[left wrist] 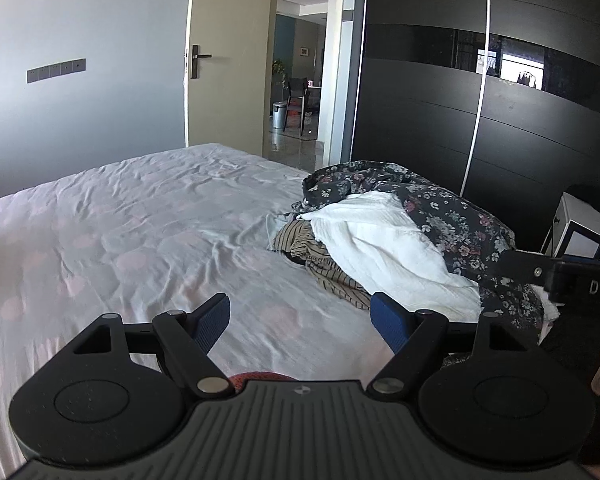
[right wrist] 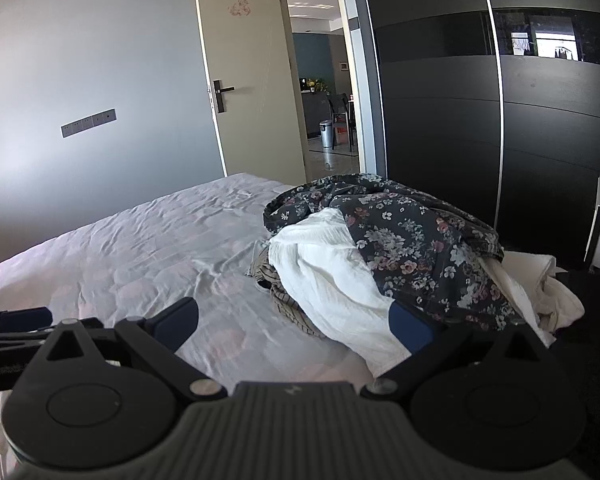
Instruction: Fold clothes
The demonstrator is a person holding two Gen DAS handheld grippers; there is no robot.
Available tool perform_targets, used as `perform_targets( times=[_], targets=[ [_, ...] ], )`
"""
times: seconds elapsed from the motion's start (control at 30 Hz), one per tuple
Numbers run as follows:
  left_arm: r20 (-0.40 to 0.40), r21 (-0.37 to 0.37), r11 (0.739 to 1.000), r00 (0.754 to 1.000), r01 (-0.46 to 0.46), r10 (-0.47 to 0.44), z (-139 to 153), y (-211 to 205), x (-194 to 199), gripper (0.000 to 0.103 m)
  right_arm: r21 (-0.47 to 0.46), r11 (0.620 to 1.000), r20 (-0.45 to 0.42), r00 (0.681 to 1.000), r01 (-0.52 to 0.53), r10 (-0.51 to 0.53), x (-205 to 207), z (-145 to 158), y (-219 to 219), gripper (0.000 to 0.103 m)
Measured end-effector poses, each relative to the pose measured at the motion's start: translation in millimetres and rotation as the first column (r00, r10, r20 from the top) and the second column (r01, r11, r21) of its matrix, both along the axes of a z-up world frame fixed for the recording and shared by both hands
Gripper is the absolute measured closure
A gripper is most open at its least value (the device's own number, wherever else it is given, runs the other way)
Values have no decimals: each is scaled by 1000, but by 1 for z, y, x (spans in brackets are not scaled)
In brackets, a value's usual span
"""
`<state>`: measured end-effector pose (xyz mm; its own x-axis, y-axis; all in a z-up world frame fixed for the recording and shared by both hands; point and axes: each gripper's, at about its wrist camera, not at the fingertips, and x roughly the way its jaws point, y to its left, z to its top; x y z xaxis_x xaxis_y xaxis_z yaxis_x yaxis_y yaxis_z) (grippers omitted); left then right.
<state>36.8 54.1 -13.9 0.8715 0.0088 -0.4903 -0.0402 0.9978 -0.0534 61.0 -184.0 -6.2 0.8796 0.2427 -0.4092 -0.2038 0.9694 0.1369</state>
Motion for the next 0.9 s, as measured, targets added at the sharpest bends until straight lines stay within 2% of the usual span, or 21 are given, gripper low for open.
perform_targets(
  times=[0.17,0.37,0.47,0.57,0.7,0.77,0.83,0.87,0.9],
  targets=[
    [-36,-11,999,998,-52,51,-2,27,21,12,-89,996,-4,1000,25,-25,66,-5,-15,1],
    [-85,-3,988,985,-153,153,-15,71,40,12,-111,993,-79,996,37,-46,150,-33,-30,1],
    [-108,12,972,966,-236,236,-27,101,39,12,-133,988,-84,992,80,-92,188,-44,-41,1],
    [-144,26,950,940,-310,311,-39,131,33,12,-214,967,-94,983,136,-159,228,-52,-55,1],
    [-184,23,924,907,-381,379,-51,166,21,12,-277,951,-154,971,136,-184,265,-69,-68,1],
    [-199,22,914,894,-404,400,-54,181,15,12,-273,953,-199,962,128,-186,274,-77,-69,7],
    [-209,37,911,888,-411,409,-55,191,9,12,-275,952,-214,956,136,-199,274,-81,-66,30],
    [-212,45,910,886,-412,412,-55,196,6,12,-277,951,-219,955,136,-200,273,-82,-64,50],
    [-213,55,909,885,-412,414,-55,201,2,12,-293,946,-222,953,138,-208,271,-81,-60,60]
  ],
)
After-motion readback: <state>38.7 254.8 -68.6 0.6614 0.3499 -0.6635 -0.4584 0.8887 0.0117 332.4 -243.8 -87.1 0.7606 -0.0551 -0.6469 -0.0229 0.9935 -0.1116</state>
